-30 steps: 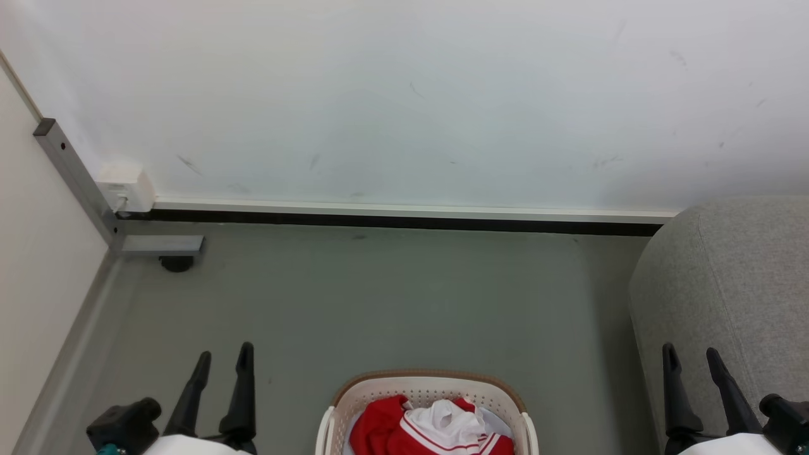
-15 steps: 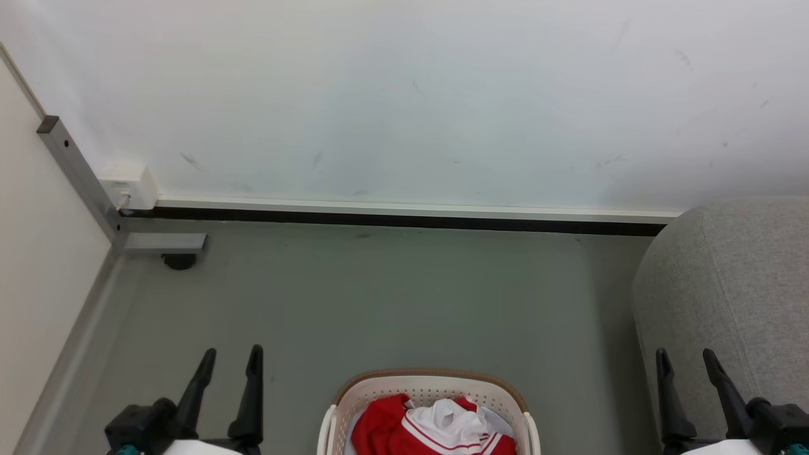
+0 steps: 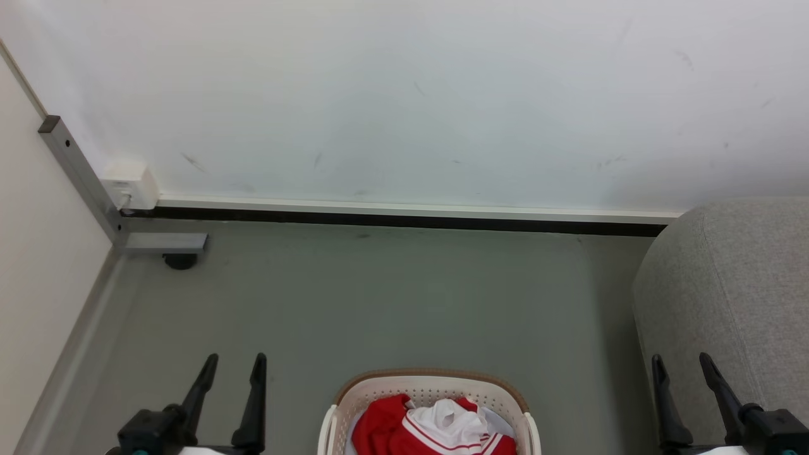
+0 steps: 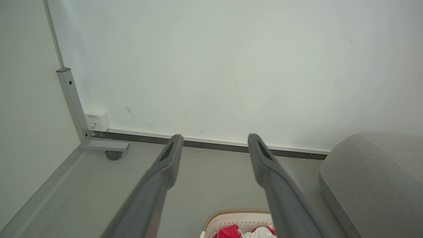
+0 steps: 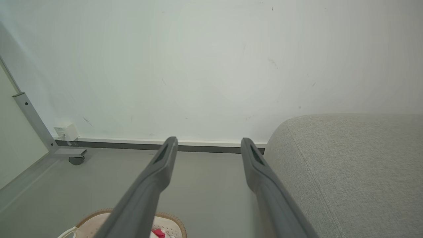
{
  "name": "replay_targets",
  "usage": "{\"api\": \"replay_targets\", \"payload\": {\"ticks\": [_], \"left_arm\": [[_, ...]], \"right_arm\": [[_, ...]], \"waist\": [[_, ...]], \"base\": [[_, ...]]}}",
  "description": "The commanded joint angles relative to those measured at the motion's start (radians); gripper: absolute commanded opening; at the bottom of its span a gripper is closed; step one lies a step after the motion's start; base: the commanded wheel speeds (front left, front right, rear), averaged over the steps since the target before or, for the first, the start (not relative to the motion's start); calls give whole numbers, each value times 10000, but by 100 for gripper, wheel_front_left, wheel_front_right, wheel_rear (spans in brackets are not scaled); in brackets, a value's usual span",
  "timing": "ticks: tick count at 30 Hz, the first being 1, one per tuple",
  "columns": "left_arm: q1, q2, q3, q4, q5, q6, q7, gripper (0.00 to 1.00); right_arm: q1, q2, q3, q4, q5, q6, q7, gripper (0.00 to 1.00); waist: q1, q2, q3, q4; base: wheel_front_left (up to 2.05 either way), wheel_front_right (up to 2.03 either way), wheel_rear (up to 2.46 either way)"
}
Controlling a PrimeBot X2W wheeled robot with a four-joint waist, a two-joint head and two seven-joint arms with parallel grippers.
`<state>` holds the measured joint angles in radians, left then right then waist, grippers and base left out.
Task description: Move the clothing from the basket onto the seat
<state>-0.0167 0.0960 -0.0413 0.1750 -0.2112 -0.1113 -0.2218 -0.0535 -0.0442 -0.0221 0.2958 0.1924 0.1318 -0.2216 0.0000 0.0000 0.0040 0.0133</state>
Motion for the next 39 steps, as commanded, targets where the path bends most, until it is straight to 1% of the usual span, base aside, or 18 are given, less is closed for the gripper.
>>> {"api": "replay_targets", "payload": {"ticks": [1, 9, 21, 32, 39], "left_arm": [[26, 23, 5, -26, 149, -23, -95, 100], [-19, -1, -46, -13, 733, -111, -237, 100], [44, -8, -65, -2, 1587, -178, -456, 100], [-77, -19, -1, 113, 1388, -175, -431, 100], [-475, 224, -227, 141, 1251, -182, -432, 100]], "right_arm": [[95, -85, 15, 17, -44, -17, -98, 100], [87, -89, 55, 218, -169, -19, -239, 100], [15, -94, 155, 398, -738, -21, -461, 100], [-55, -92, 210, 339, -516, -21, -444, 100], [-366, -87, 336, 45, -435, -21, -431, 100]], "waist": [[0, 0, 1, -5], [0, 0, 1, 6], [0, 0, 41, -56], [0, 0, 136, -193], [0, 0, 540, -449]], "base": [[0, 0, 0], [0, 0, 0], [0, 0, 0], [0, 0, 0], [0, 0, 0]]}}
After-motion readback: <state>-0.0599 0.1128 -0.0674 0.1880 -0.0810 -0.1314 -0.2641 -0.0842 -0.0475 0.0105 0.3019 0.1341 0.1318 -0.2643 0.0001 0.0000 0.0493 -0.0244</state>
